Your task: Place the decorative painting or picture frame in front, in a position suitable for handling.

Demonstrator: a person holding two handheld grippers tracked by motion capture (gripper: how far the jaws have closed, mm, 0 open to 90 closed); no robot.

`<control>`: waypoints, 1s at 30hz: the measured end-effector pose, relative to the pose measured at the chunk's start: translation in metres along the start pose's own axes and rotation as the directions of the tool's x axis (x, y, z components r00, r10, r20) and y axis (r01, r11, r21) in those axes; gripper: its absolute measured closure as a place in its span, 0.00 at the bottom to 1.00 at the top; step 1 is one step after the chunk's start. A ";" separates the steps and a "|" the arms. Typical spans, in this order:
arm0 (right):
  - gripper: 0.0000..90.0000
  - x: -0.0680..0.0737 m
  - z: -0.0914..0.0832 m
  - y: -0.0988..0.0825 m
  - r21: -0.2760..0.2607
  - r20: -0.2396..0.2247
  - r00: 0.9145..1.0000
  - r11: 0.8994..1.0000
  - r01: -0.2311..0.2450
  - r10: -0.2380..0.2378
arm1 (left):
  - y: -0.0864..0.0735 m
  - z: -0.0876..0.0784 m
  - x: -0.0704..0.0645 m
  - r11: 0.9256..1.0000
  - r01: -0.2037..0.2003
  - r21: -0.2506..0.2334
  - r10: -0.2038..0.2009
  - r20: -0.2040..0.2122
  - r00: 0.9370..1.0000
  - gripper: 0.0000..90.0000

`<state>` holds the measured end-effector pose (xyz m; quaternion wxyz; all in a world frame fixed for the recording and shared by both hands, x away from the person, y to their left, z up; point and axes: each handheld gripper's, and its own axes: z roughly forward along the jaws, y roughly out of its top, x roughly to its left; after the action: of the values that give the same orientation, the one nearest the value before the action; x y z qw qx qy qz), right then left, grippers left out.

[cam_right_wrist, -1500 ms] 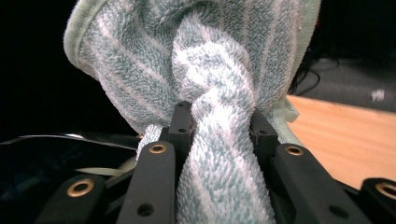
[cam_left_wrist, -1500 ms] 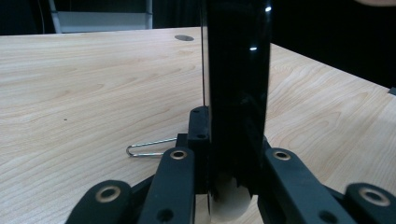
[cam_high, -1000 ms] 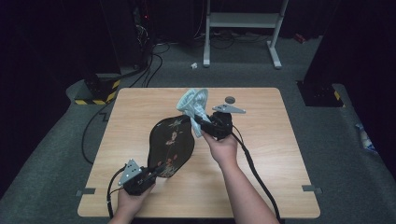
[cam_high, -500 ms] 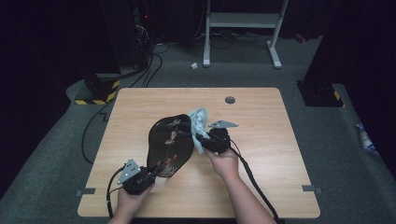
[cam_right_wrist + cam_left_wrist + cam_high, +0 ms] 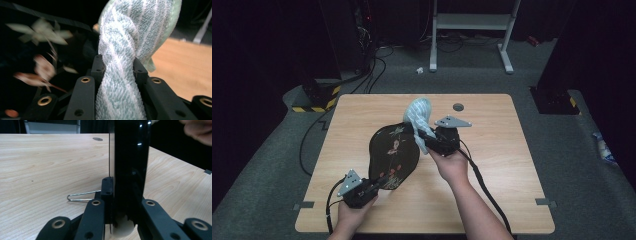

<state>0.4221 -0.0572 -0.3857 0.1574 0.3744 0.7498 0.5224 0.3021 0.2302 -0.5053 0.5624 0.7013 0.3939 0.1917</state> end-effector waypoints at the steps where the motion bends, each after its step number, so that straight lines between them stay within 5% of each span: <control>1: 0.79 0.003 -0.003 0.005 -0.015 -0.008 1.000 1.000 0.008 -0.008 | 0.000 0.000 0.000 1.000 0.000 0.000 0.000 0.000 1.000 0.89; 9: 0.78 0.020 -0.015 0.028 -0.078 -0.053 0.997 0.996 0.043 -0.048 | 0.000 0.001 -0.001 1.000 0.000 -0.002 0.000 -0.002 1.000 0.89; 15: 0.78 0.023 -0.010 0.028 -0.050 -0.019 0.996 0.995 0.088 -0.089 | 0.001 0.001 -0.002 1.000 -0.001 -0.002 0.001 -0.004 1.000 0.89; 22: 0.78 0.007 -0.004 0.014 -0.005 0.001 0.998 0.998 0.055 -0.055 | 0.001 0.002 -0.002 1.000 -0.009 0.000 0.009 -0.005 1.000 0.89; 30: 0.78 -0.013 0.008 -0.026 0.081 -0.007 1.000 0.997 -0.005 0.005 | 0.001 0.002 -0.002 1.000 -0.008 -0.001 0.008 -0.003 1.000 0.89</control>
<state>0.4254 -0.0656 -0.4143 0.1383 0.3805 0.7698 0.4934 0.3028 0.2277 -0.5047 0.5615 0.7023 0.3918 0.1951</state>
